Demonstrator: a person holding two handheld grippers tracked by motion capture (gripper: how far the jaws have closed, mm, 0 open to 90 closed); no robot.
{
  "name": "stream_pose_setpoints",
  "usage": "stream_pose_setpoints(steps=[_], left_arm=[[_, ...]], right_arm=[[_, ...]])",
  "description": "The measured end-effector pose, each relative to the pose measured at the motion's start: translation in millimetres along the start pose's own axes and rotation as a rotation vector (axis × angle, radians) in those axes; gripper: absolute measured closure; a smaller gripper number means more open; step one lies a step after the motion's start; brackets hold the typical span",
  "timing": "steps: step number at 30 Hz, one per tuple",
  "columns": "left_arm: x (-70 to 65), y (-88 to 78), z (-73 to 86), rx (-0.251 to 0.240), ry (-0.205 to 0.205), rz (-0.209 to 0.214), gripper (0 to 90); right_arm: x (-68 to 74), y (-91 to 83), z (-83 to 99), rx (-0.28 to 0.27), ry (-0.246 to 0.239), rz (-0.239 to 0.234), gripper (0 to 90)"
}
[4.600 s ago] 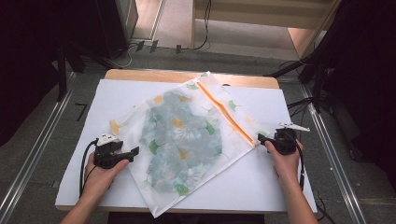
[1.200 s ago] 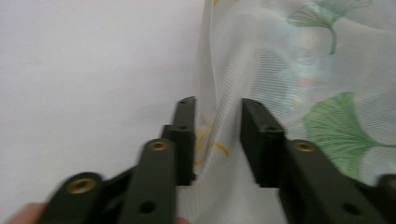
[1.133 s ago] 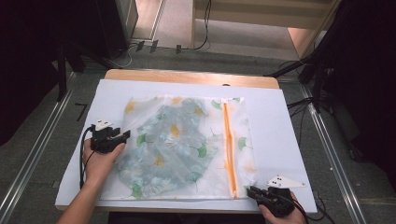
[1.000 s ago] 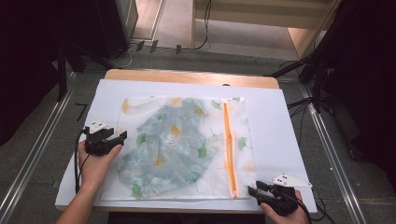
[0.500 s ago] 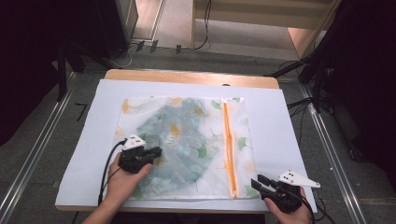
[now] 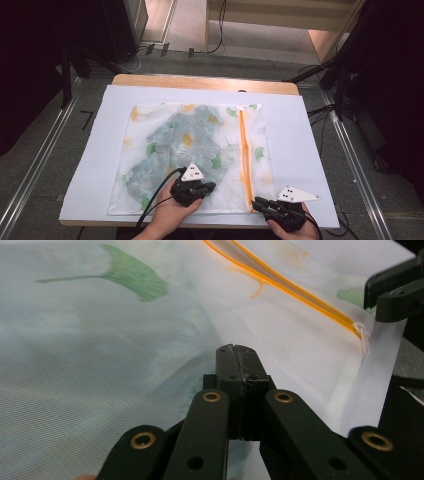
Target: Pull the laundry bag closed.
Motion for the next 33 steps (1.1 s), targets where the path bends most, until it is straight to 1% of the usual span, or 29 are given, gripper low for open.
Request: stream_pose_setpoints(steps=[1,2,3,4,5,6,7,8,9,10,11,12,13,15,16,17,18,19,22,23,24,25,26,27,28,29,31,33], left_arm=[[0.0,0.0,0.0,0.0,0.0,0.0,90.0],[-3.0,3.9,1.0,0.012,0.013,0.002,90.0],[-6.5,10.7,3.8,0.036,0.035,-0.009,90.0],[-6.5,10.7,3.8,0.036,0.035,-0.009,90.0],[-7.3,12.8,4.9,0.021,0.034,0.001,90.0],[-7.3,13.1,4.9,0.019,0.033,0.0,90.0],[-6.2,13.5,5.0,0.016,0.024,0.01,90.0],[-5.4,13.1,5.4,0.017,0.013,0.014,90.0],[-5.4,13.1,5.4,0.017,0.013,0.014,90.0],[-4.6,13.4,6.3,0.006,0.008,0.021,90.0],[-4.8,13.1,6.4,0.01,0.01,0.018,90.0],[-4.7,13.1,6.4,0.01,0.012,0.018,90.0],[-4.7,13.1,6.4,0.01,0.012,0.018,90.0],[-4.5,13.1,6.5,0.008,0.012,0.02,90.0],[-4.4,13.3,6.5,0.006,0.005,0.025,90.0],[-4.4,13.3,6.5,0.006,0.005,0.025,90.0],[-3.6,13.3,6.6,0.006,-0.005,0.033,90.0],[-3.6,13.3,6.6,0.006,-0.005,0.033,90.0],[-3.1,13.1,6.6,0.01,-0.011,0.037,90.0],[-3.0,13.1,6.6,0.01,-0.01,0.037,90.0],[-3.0,13.1,6.6,0.01,-0.01,0.037,90.0],[-3.0,13.1,6.6,0.01,-0.01,0.037,90.0],[-2.8,13.2,6.6,0.009,-0.011,0.038,90.0],[-2.7,13.1,6.6,0.009,-0.011,0.041,90.0],[-2.6,13.3,6.6,0.006,-0.013,0.043,90.0],[-2.8,13.3,6.6,0.006,-0.012,0.044,89.7],[-3.2,13.1,6.6,0.007,-0.009,0.041,89.2],[-3.2,13.1,6.7,0.007,-0.009,0.041,89.0]], right_arm=[[0.0,0.0,0.0,0.0,0.0,0.0,75.6],[1.3,0.8,-0.1,-0.001,-0.003,-0.003,73.6],[2.6,3.8,1.0,0.011,-0.007,-0.005,70.3],[2.6,3.8,1.0,0.011,-0.007,-0.005,70.3],[3.5,7.1,3.0,0.03,-0.006,-0.003,65.9],[3.5,8.7,4.0,0.039,-0.005,-0.005,62.7],[3.7,10.2,4.7,0.044,0.0,0.0,58.2],[3.4,11.8,4.8,0.042,-0.003,0.017,52.9],[3.7,13.2,4.8,0.042,-0.006,0.036,49.5],[4.5,13.8,5.3,0.051,-0.013,0.058,47.8],[4.6,15.5,5.6,0.055,-0.033,0.076,42.9],[5.2,17.0,6.5,0.064,-0.049,0.098,42.3],[5.2,17.0,6.5,0.064,-0.049,0.098,42.3],[7.1,18.4,8.6,0.08,-0.093,0.119,41.7],[8.1,18.5,9.4,0.084,-0.126,0.124,43.2],[8.4,18.2,10.0,0.088,-0.142,0.124,44.9],[8.6,17.5,10.6,0.09,-0.15,0.119,47.9],[8.0,16.4,10.9,0.091,-0.157,0.108,51.9],[4.0,11.6,11.3,0.093,-0.121,0.073,59.4],[2.4,10.1,11.7,0.093,-0.117,0.063,63.3],[0.9,8.5,12.1,0.094,-0.112,0.057,66.1],[0.9,8.5,12.1,0.094,-0.112,0.057,66.1],[-0.4,6.9,12.3,0.094,-0.101,0.052,68.9],[-3.4,3.6,11.8,0.086,-0.085,0.038,75.3],[-3.4,3.6,11.8,0.086,-0.085,0.038,75.3],[-5.1,1.0,11.1,0.083,-0.075,0.018,83.1],[-5.9,1.4,11.2,0.094,-0.073,0.003,85.0],[-5.6,0.6,10.1,0.095,-0.068,-0.001,87.3]])
Point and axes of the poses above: each handheld gripper's, and its own axes: y roughly forward along the jaws, z roughly out of its underside, x roughly to its left, the point moved 3 cm from there along y, roughly forward along the jaws, and after that the axes turned 1 degree about y, right-handed, at the moved point
